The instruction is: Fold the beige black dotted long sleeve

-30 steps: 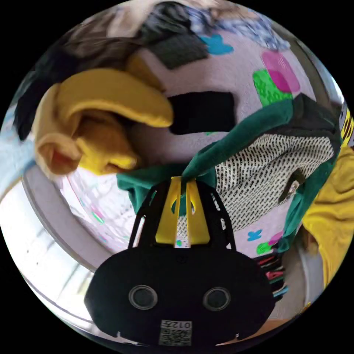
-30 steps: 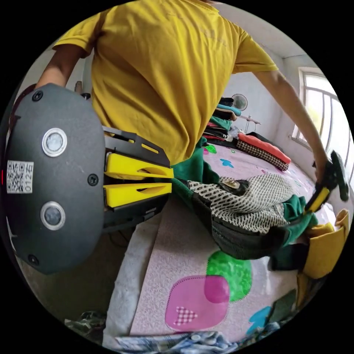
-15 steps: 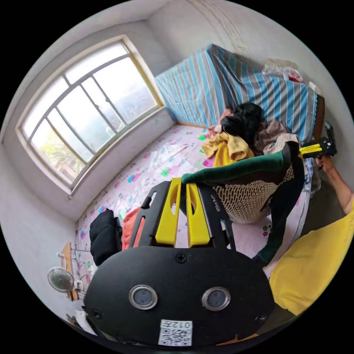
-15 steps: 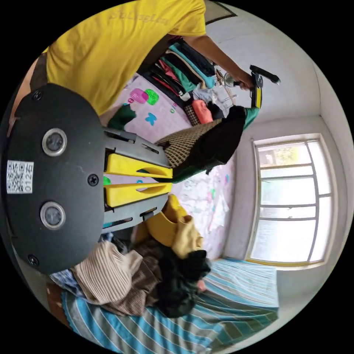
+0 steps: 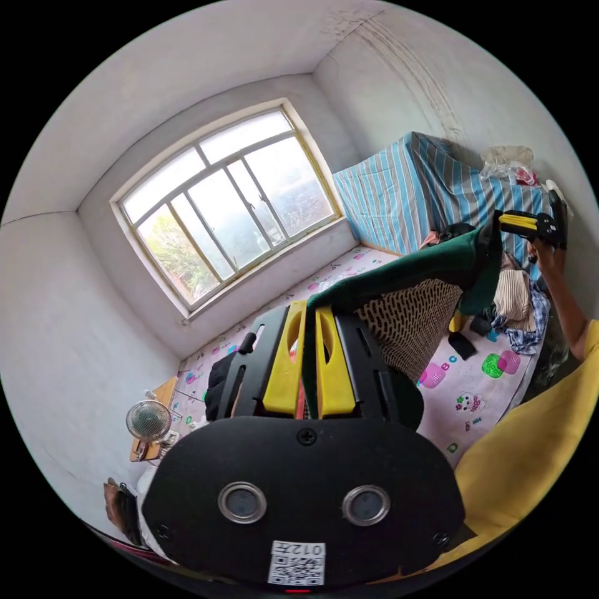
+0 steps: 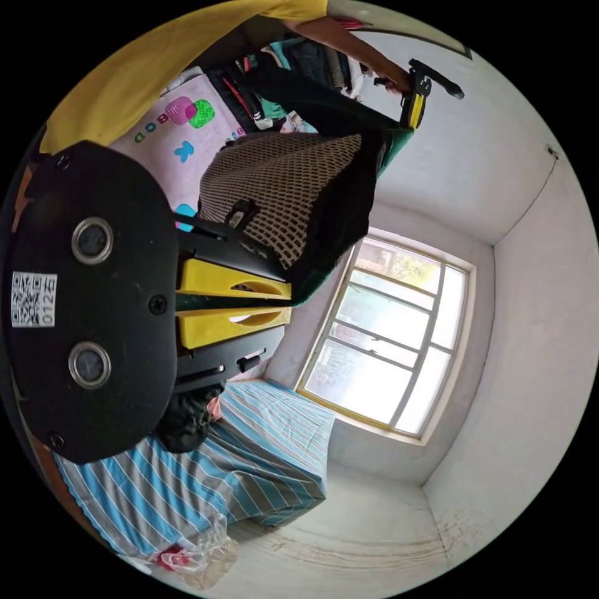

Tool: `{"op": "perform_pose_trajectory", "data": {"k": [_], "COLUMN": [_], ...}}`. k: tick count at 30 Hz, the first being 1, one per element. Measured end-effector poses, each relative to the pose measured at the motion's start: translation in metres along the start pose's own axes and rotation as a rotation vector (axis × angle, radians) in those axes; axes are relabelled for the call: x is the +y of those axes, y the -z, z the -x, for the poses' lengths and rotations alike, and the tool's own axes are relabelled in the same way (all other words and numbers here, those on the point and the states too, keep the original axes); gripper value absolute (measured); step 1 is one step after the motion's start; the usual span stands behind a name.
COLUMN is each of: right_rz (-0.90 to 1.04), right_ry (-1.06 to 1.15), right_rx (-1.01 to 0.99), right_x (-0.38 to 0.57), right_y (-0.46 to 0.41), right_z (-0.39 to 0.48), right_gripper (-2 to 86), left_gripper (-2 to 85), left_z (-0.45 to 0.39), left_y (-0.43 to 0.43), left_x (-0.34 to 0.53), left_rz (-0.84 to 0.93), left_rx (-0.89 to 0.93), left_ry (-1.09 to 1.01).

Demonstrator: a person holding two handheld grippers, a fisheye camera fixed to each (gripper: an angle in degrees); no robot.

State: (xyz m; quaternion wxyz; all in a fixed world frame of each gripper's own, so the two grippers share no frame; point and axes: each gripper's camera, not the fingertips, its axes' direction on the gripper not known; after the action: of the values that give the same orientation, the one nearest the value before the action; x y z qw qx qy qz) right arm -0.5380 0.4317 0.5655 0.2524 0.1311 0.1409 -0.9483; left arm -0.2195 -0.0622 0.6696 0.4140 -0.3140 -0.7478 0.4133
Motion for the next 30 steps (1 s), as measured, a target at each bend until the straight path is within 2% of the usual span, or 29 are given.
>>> {"op": "perform_pose_trajectory", "data": {"k": [8, 14, 16, 19, 21, 22, 24, 26, 27, 30], "right_rz": [-0.094, -0.109, -0.057, 0.102, 0.279, 0.338, 0.589, 0.769, 0.785, 0.724], "right_ry": [0.008, 0.069, 0.085, 0.097, 0.067, 0.049, -0.040, -0.112, -0.136, -0.107], "right_rx": [0.020, 0.016, -0.010, -0.097, -0.169, -0.183, -0.208, -0.125, -0.114, -0.190], "right_x": [-0.007, -0.028, -0.035, -0.036, -0.022, -0.015, 0.027, 0.068, 0.093, 0.161], "right_y": [0.053, 0.026, -0.016, -0.126, -0.248, -0.283, -0.408, -0.467, -0.481, -0.475], "right_z": [0.012, 0.022, 0.025, 0.027, 0.030, 0.030, 0.038, 0.045, 0.053, 0.077], "right_gripper": [1.4, 1.6, 1.7, 1.9, 2.3, 2.4, 2.9, 3.6, 3.6, 3.0], "left_gripper": [0.1, 0.2, 0.3, 0.4, 0.6, 0.7, 0.8, 0.6, 0.5, 0.3], "left_z": [0.008, 0.025, 0.034, 0.050, 0.061, 0.064, 0.066, 0.067, 0.067, 0.055], "left_y": [0.056, 0.024, -0.009, -0.103, -0.217, -0.249, -0.378, -0.445, -0.469, -0.492], "left_x": [0.052, 0.083, 0.087, 0.090, 0.091, 0.094, 0.120, 0.156, 0.181, 0.236], "left_rz": [-0.019, 0.086, 0.142, 0.294, 0.462, 0.506, 0.705, 0.834, 0.849, 0.778], "left_rx": [0.067, 0.175, 0.224, 0.286, 0.290, 0.285, 0.275, 0.254, 0.271, 0.374], "left_ry": [-0.066, -0.094, -0.090, -0.058, 0.009, 0.044, 0.203, 0.348, 0.445, 0.510]}}
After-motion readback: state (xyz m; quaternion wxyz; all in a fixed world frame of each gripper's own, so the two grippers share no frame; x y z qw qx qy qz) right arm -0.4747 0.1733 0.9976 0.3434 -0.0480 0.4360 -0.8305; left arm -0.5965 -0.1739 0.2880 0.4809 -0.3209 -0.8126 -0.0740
